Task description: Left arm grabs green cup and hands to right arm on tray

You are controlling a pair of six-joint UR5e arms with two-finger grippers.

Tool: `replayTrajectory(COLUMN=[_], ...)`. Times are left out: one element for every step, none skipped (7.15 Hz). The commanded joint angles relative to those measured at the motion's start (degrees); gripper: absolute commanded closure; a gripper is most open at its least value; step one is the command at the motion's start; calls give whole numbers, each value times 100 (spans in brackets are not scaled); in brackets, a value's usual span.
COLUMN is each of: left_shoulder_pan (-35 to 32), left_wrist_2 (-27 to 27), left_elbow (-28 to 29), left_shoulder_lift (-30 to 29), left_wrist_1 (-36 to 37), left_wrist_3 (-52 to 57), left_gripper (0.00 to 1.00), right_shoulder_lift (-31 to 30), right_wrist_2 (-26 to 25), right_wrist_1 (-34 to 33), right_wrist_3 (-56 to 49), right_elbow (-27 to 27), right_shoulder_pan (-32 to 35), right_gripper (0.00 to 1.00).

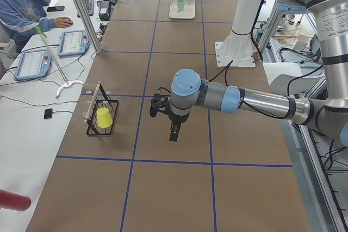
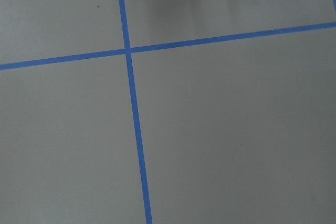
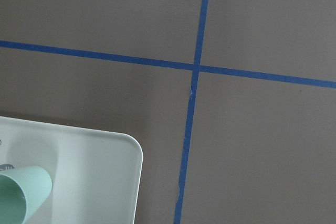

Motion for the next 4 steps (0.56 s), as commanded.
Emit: replayTrajectory(left_shoulder_pan=[3,3,3,-5], left_wrist_2=[-10,-10,-1,-53], left_elbow=[421,398,415,354], left_shoulder_lift=[8,-10,-45,-10], left_wrist_1=[-33,-25,-24,-24], left_wrist_3=[7,7,7,7], left_gripper=[0,0,0,0], right_shoulder_lift=[25,16,16,16], right_wrist_2=[39,117,144,179], right_wrist_1=[1,1,1,1], right_wrist_3=[1,1,1,-8], right_elbow=[178,179,179,179], right_shoulder_pan=[0,0,-9,-17], right_gripper=[0,0,0,0])
